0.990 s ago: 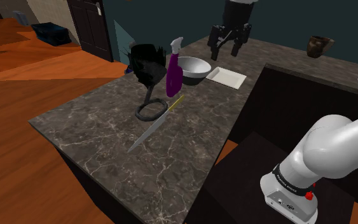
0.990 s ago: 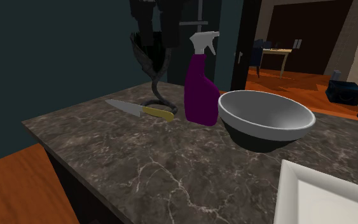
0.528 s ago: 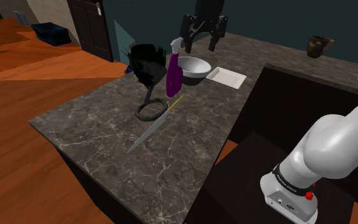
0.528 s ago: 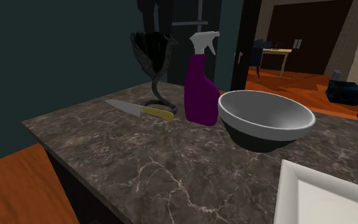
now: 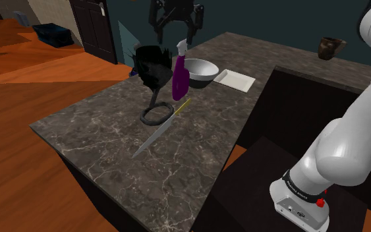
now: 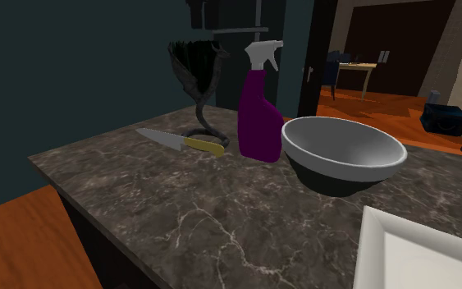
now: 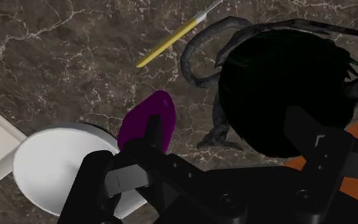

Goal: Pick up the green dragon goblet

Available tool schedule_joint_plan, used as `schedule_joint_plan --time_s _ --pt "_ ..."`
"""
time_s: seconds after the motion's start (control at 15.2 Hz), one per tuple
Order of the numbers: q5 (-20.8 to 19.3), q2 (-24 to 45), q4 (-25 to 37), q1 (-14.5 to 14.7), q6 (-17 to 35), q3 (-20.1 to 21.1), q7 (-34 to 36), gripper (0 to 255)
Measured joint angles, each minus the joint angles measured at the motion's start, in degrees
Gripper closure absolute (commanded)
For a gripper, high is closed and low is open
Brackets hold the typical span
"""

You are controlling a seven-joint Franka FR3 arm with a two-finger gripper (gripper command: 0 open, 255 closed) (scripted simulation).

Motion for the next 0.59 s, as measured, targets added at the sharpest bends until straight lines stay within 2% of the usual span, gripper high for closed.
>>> schedule_joint_plan --time_s 0.07,0.2,0.59 --pt "-0.3 1.8 2.5 0.4 -0.7 0.3 0.9 0" --pt "-0.3 2.2 2.5 0.6 -0.2 0.5 1.5 0" --pt "0.4 0.5 -4.2 0.4 4.8 0.4 1.1 0"
